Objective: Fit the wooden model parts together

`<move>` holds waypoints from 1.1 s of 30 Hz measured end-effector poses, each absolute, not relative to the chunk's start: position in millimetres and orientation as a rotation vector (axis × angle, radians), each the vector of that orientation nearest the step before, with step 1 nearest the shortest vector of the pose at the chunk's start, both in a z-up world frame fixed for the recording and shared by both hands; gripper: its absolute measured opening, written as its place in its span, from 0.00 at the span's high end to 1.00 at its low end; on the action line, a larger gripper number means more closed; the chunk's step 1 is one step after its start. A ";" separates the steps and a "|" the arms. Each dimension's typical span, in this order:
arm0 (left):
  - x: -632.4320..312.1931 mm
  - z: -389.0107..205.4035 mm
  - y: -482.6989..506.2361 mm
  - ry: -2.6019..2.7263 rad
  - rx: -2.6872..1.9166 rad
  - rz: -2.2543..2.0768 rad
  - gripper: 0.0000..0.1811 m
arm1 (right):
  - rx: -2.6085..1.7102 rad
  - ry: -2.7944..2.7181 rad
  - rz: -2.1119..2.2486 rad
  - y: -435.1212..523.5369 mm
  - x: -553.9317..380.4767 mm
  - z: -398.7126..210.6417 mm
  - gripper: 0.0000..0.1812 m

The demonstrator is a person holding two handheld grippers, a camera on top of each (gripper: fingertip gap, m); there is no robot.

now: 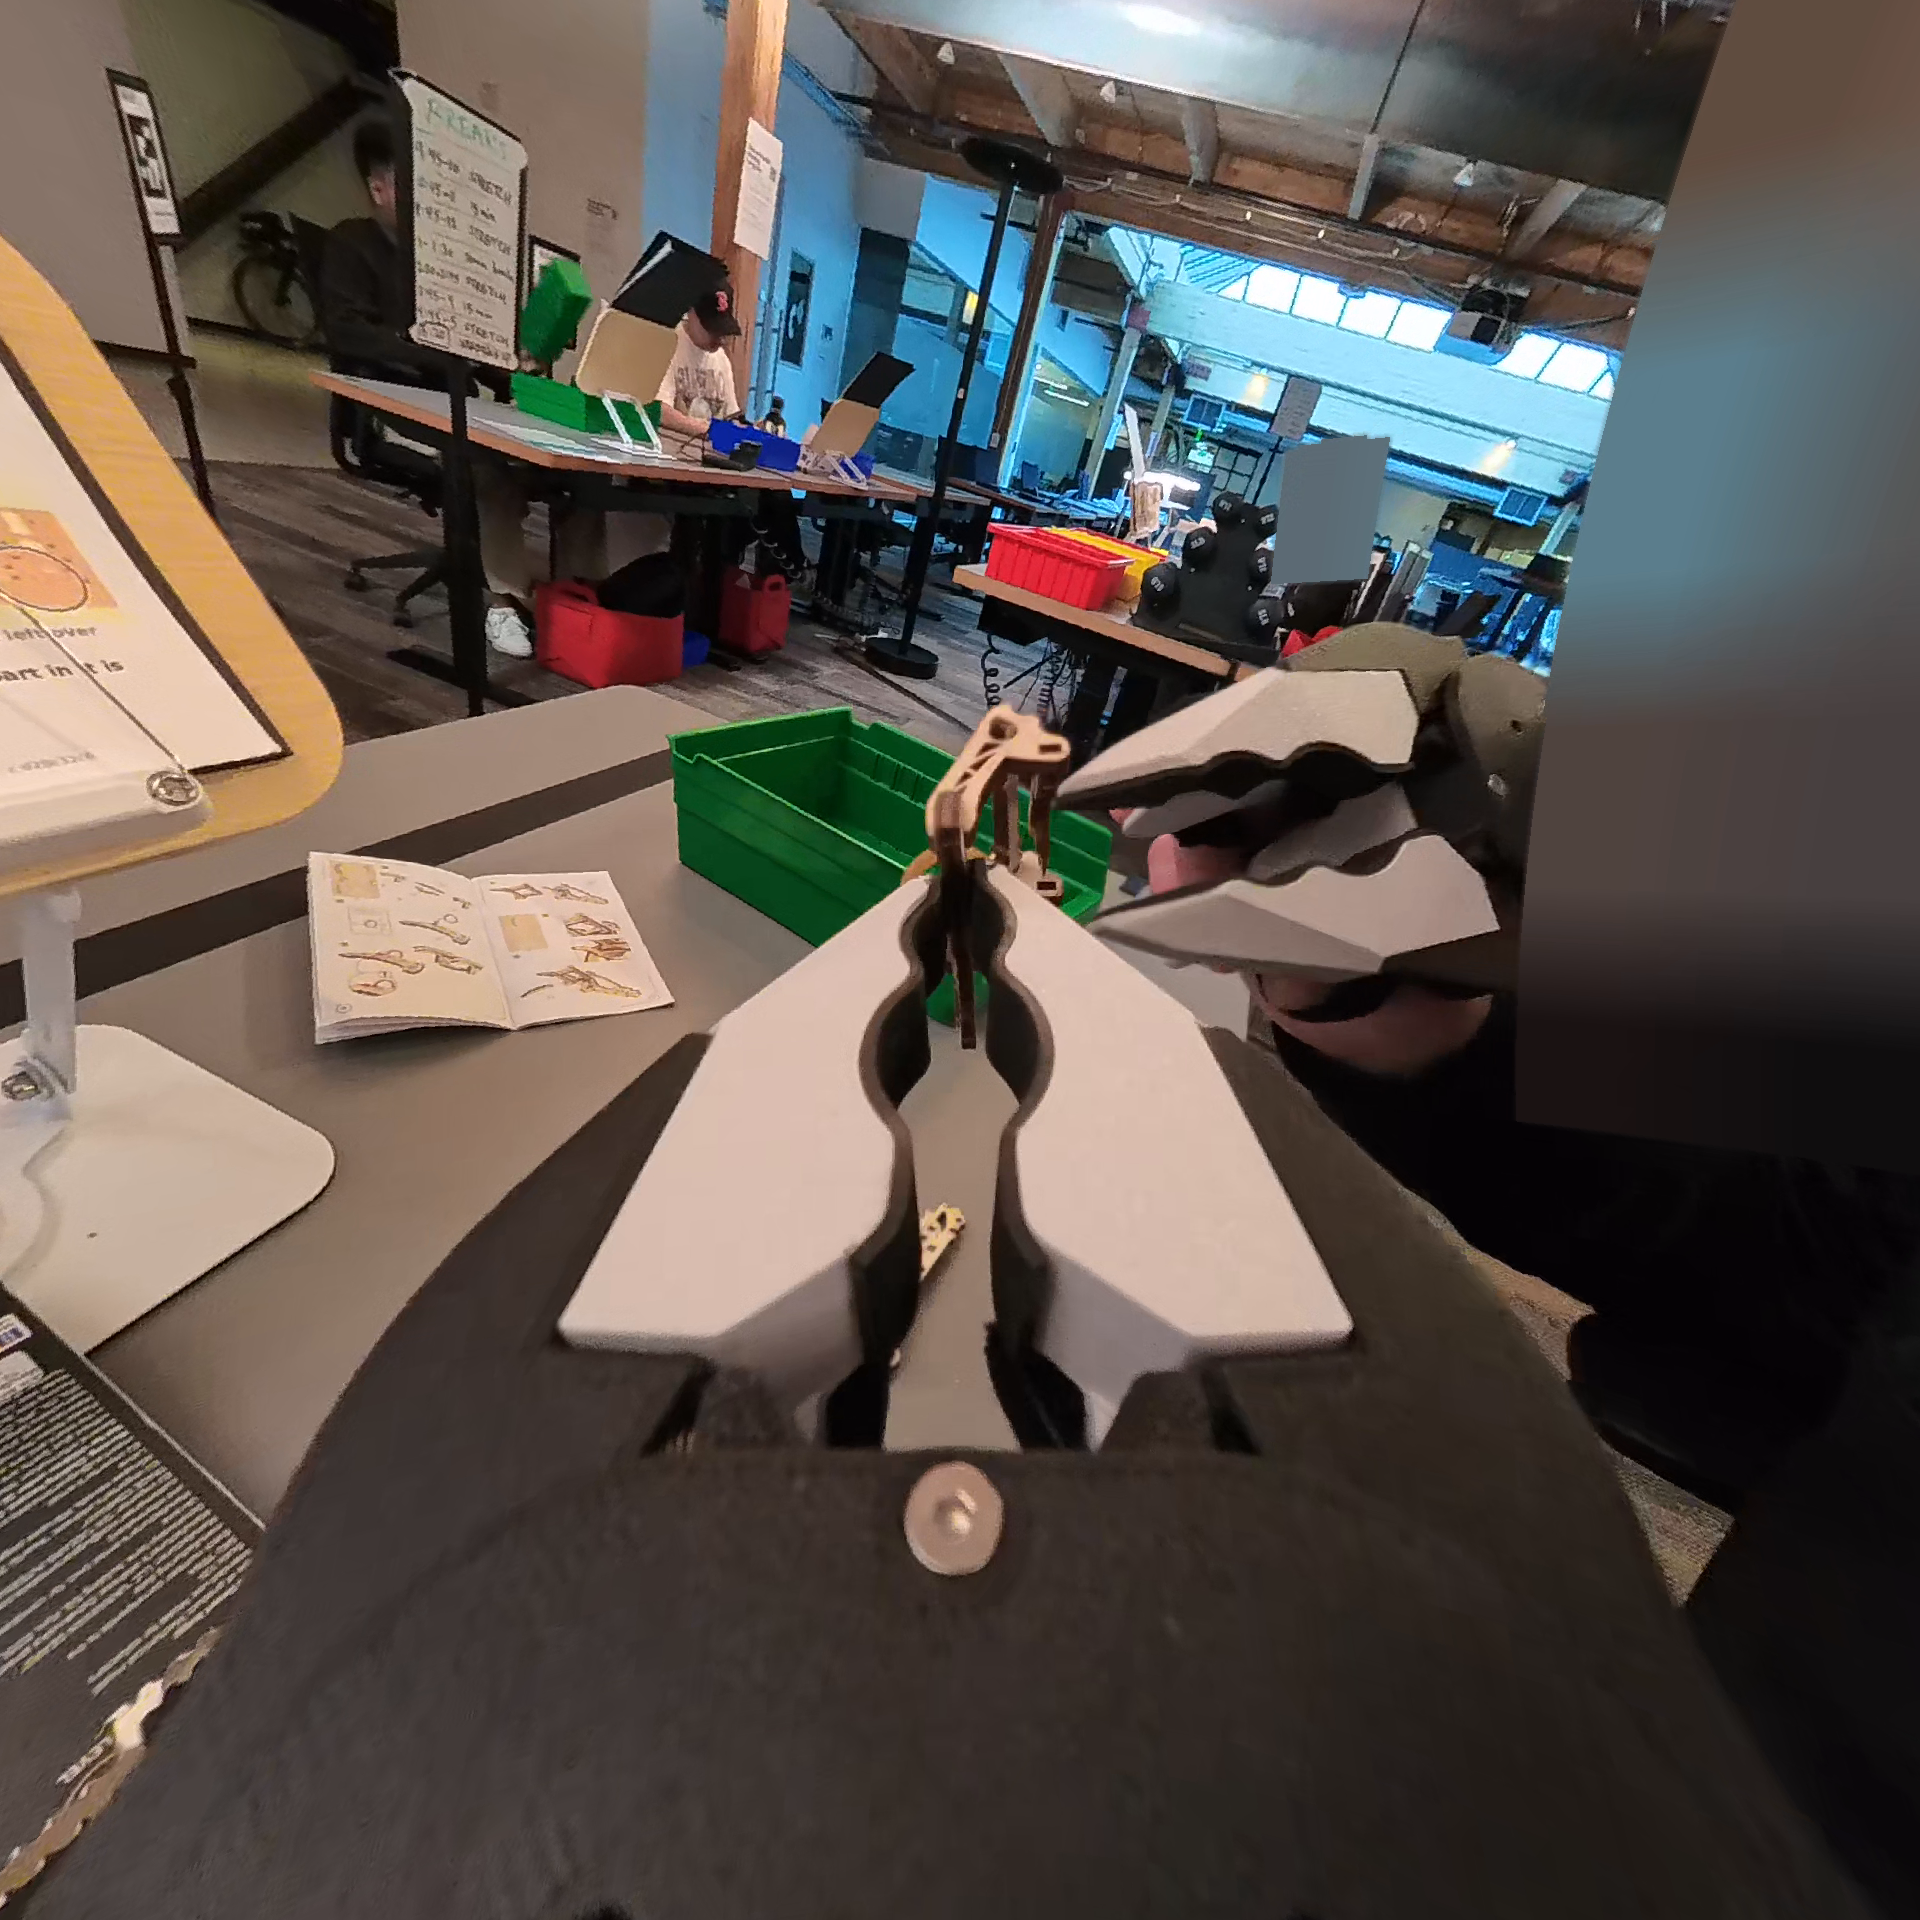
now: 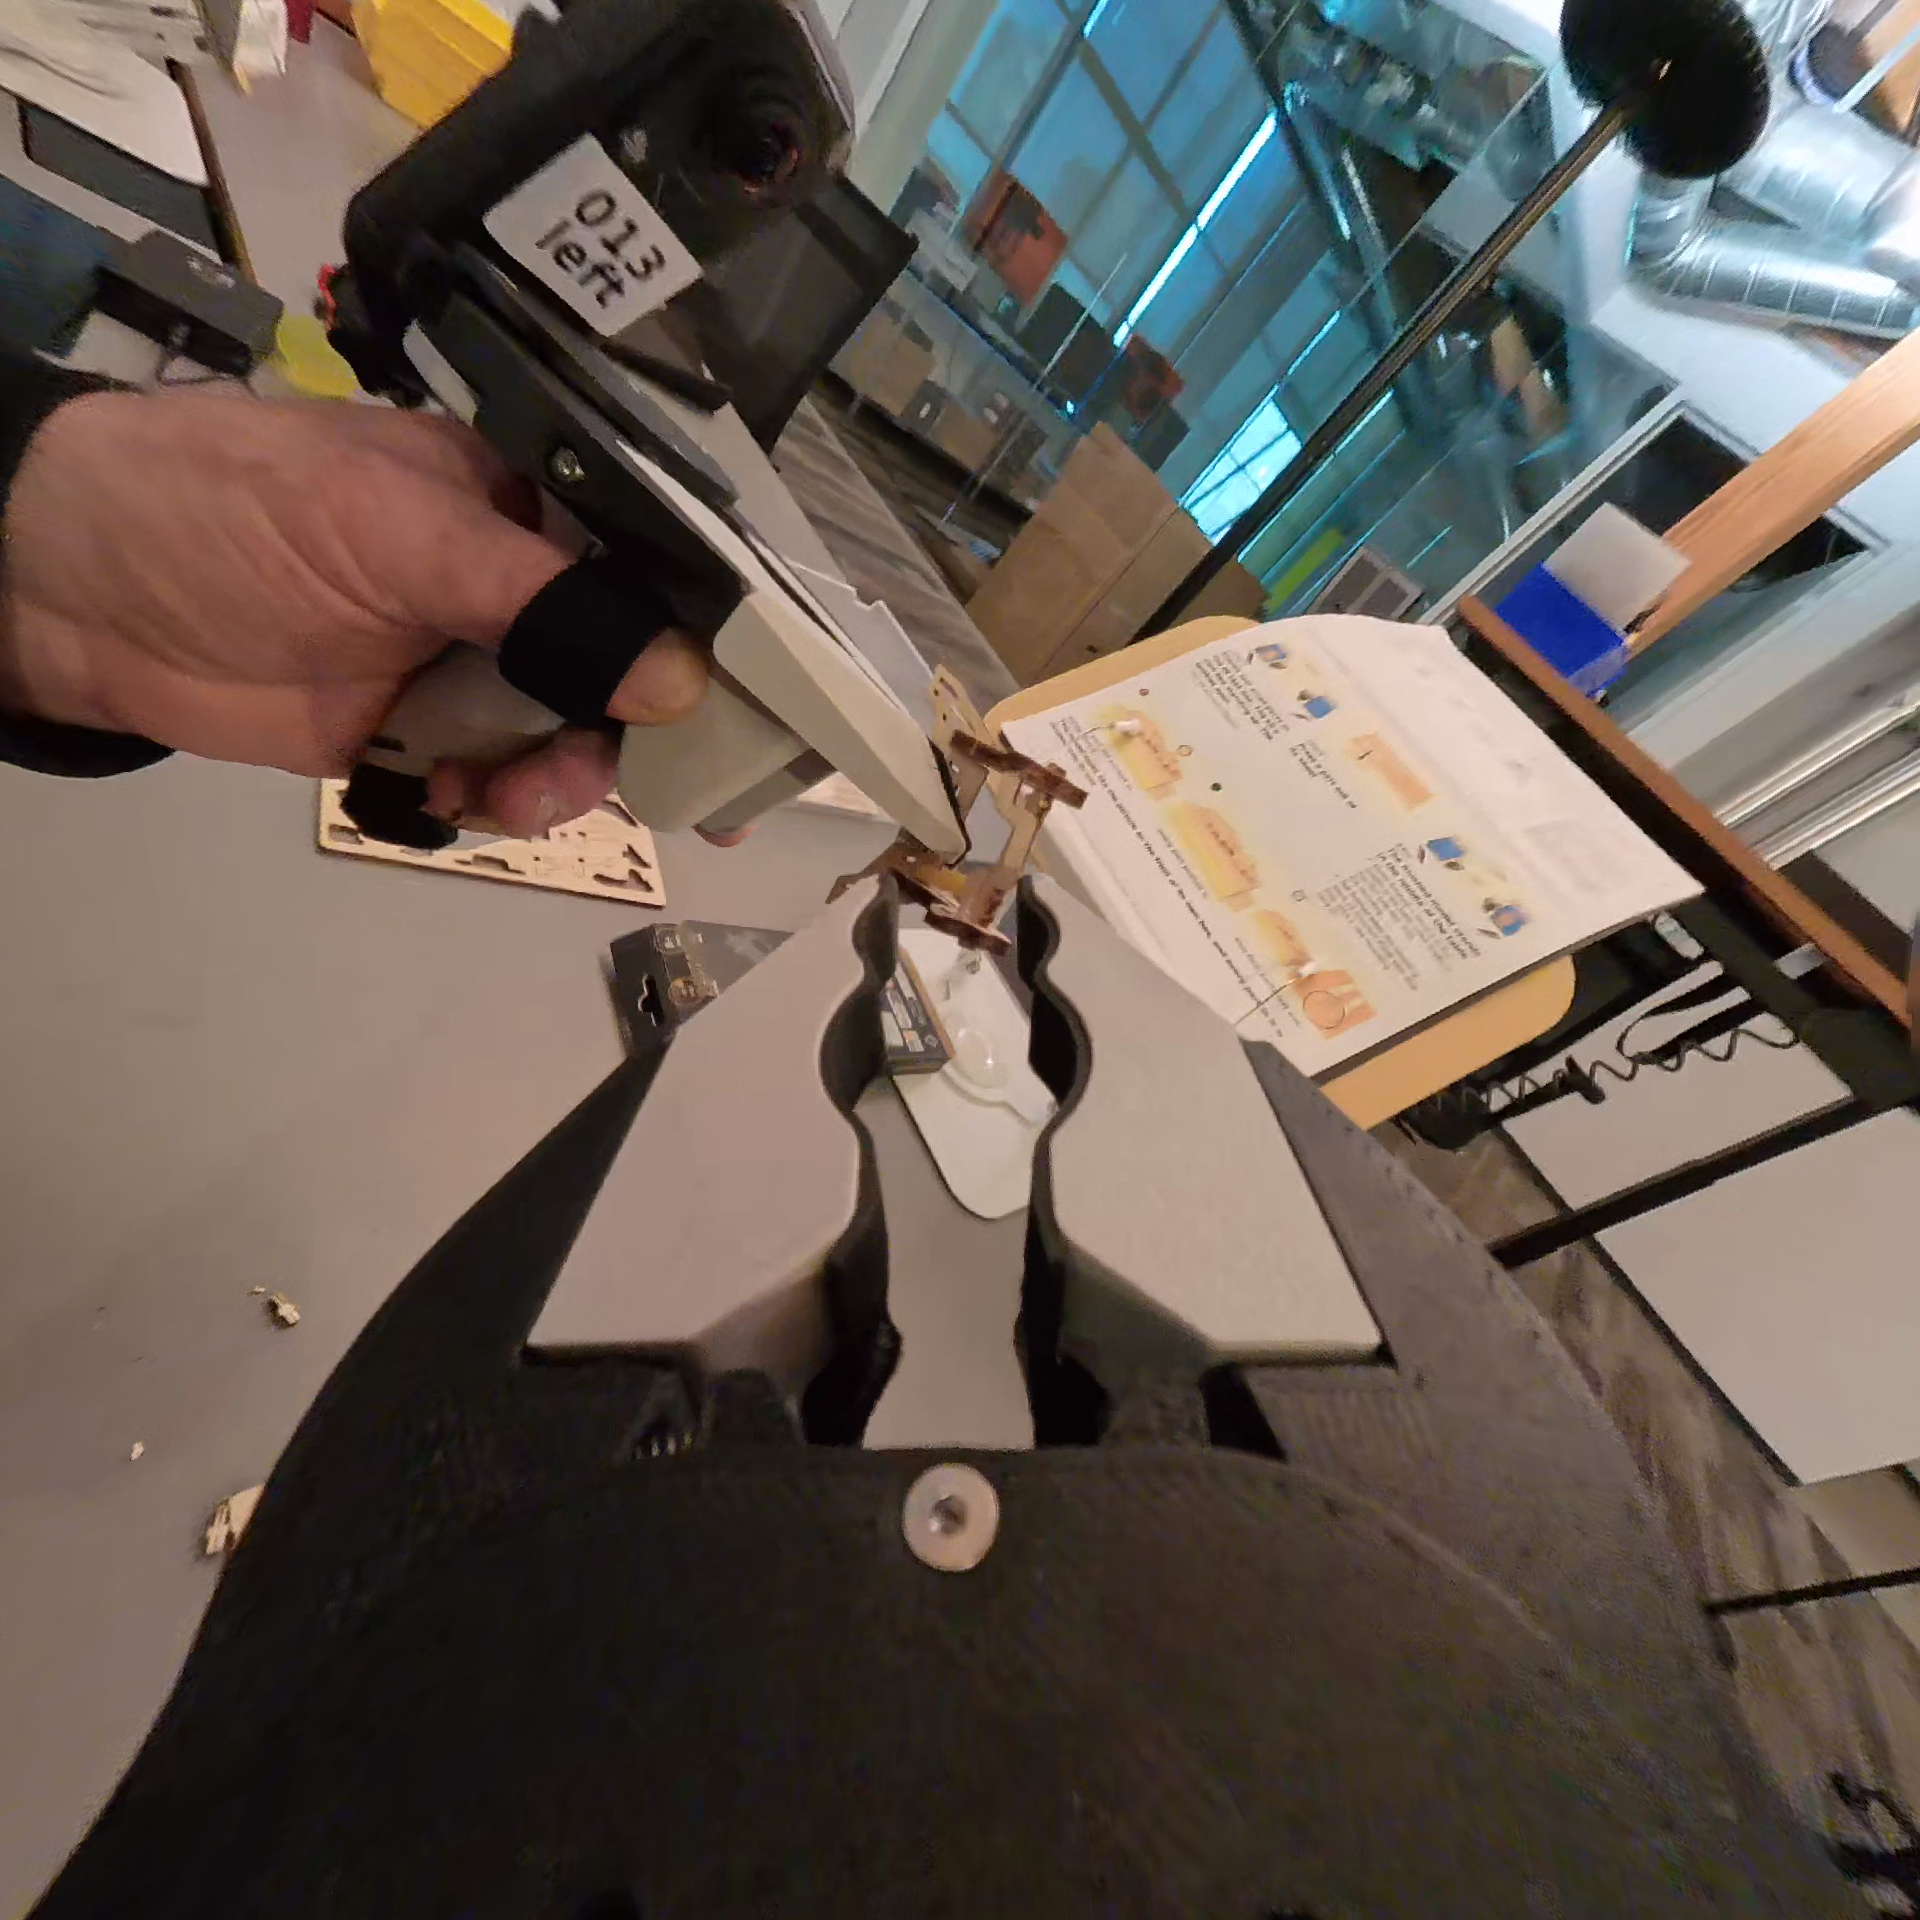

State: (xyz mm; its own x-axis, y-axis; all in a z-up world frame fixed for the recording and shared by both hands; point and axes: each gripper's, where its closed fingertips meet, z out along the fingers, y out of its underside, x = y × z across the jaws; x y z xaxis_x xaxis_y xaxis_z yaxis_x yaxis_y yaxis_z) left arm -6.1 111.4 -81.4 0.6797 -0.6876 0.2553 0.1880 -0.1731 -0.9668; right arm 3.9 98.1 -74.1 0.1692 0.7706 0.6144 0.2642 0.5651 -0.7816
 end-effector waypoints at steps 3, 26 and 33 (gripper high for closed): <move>-5.2 -81.7 113.0 0.415 -1.577 -0.805 1.00 | -0.974 -1.398 0.419 102.7 1.0 -78.9 0.89; 1.1 -80.9 117.7 0.391 -1.602 -0.811 0.99 | -0.944 -1.350 0.313 113.5 2.3 -76.4 0.89; 1.1 -81.6 117.2 0.429 -1.612 -0.770 1.00 | -1.022 -1.340 0.535 116.2 12.9 -63.1 0.85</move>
